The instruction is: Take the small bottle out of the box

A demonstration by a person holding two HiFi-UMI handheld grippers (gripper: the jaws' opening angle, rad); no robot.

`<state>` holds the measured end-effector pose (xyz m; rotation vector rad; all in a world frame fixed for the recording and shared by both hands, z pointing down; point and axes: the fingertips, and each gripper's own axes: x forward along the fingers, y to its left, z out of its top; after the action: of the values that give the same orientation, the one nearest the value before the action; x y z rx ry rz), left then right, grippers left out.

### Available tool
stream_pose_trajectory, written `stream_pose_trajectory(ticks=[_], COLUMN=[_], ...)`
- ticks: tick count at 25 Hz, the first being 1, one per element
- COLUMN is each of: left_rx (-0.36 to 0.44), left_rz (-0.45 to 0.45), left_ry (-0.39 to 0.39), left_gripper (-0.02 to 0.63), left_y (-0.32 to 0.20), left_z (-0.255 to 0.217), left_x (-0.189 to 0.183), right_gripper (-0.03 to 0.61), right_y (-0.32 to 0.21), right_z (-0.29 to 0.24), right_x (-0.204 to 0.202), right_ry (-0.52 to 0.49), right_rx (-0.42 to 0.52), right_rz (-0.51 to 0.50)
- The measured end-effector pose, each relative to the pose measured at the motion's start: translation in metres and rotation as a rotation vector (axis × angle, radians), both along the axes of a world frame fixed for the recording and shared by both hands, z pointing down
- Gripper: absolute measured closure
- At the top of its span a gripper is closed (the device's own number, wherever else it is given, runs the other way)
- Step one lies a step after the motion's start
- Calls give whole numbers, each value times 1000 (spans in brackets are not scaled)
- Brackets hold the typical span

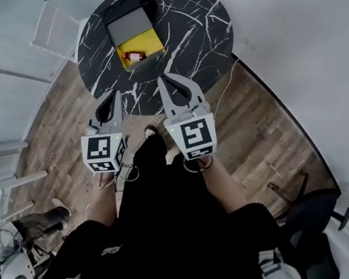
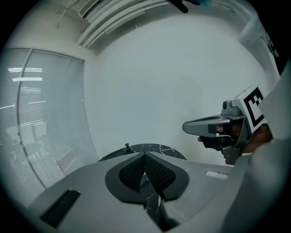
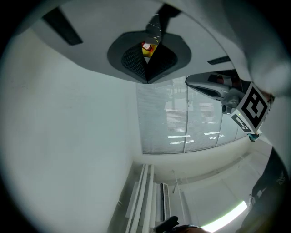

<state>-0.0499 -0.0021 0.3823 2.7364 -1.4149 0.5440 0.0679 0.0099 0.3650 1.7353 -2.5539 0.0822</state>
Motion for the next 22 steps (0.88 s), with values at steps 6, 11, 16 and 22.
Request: stream_pose_trajectory(ticks=[6,11,16,22], left_rx=[-25,-61,-92,-174], left_rz=[69,188,261,394], left_ry=[-37,-134,-191,-302], left_gripper=[615,615,615,615], left_y=[-31,-62,-103,-138], left_z=[20,42,55,91], left_x=[10,11,6,3], right_gripper=[583,583,583,583], right_y=[-22,-50,-84,-117], right_z=[16,23,34,57], right_x=[7,1,-9,-22], right_ry=[1,19,39,25], right_rx=[-26,-60,-94,-155], right_rz=[26,49,75,141])
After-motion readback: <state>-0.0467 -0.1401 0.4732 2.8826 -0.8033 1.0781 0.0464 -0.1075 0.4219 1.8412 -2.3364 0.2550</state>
